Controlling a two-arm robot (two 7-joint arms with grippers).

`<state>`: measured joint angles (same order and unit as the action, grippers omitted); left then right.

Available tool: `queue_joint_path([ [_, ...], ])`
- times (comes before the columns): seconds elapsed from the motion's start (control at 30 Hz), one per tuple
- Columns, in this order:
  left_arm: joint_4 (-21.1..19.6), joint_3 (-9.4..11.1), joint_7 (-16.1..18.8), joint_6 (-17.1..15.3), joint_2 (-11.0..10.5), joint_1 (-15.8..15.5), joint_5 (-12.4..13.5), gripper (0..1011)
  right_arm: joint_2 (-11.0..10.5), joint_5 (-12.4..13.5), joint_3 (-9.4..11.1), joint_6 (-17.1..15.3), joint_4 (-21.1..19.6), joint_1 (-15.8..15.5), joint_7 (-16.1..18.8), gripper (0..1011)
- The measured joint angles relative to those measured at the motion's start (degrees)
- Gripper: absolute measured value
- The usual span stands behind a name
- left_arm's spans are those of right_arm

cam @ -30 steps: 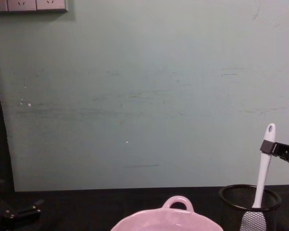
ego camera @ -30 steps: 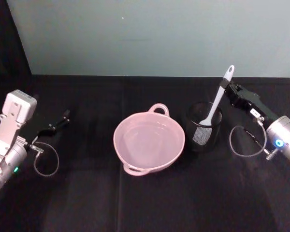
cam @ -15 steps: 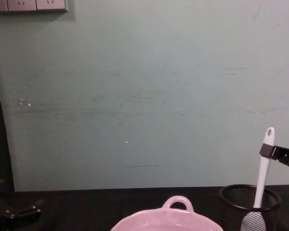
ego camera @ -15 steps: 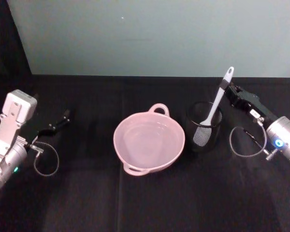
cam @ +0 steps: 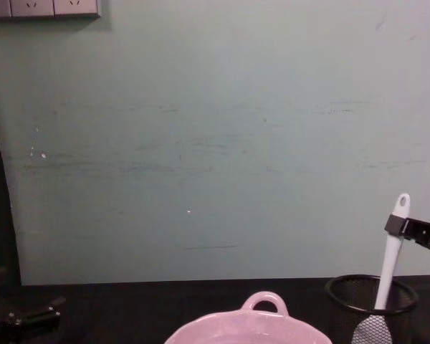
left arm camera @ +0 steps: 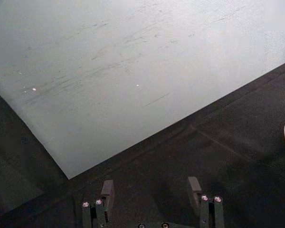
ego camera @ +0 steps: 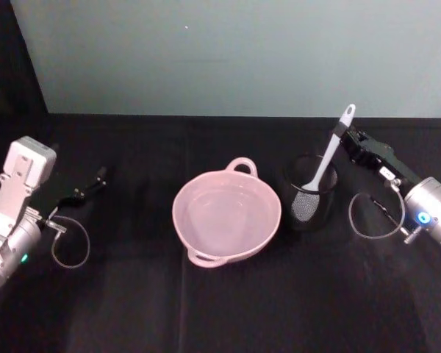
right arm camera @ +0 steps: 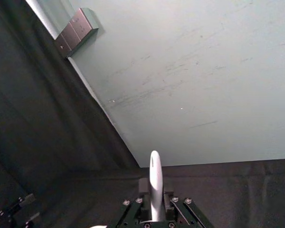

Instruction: Use the one hand to pick up the spoon and stir the clear water in the bowl.

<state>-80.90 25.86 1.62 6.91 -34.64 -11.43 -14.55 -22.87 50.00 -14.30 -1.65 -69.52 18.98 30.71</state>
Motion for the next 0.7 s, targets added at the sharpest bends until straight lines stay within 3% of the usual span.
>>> queue_joint_path([
  [0.27, 0.00, 0.00, 0.00, 0.00, 0.00, 0.00, 0.00, 1011, 0.04, -0.06, 0.07, -0.01, -0.11, -0.07, -0.03, 378],
  [0.3, 0.00, 0.00, 0.00, 0.00, 0.00, 0.00, 0.00, 1011, 0.05, -0.07, 0.08, 0.00, -0.13, -0.08, -0.03, 445],
  [0.37, 0.00, 0.00, 0.00, 0.00, 0.00, 0.00, 0.00, 1011, 0.06, -0.08, 0.09, 0.00, -0.14, -0.09, -0.03, 461],
  [0.5, 0.00, 0.00, 0.00, 0.00, 0.00, 0.00, 0.00, 1011, 0.07, -0.10, 0.11, 0.00, -0.16, -0.11, -0.03, 647],
  [0.7, 0.00, 0.00, 0.00, 0.00, 0.00, 0.00, 0.00, 1011, 0.07, -0.14, 0.14, 0.00, -0.21, -0.14, -0.03, 802],
])
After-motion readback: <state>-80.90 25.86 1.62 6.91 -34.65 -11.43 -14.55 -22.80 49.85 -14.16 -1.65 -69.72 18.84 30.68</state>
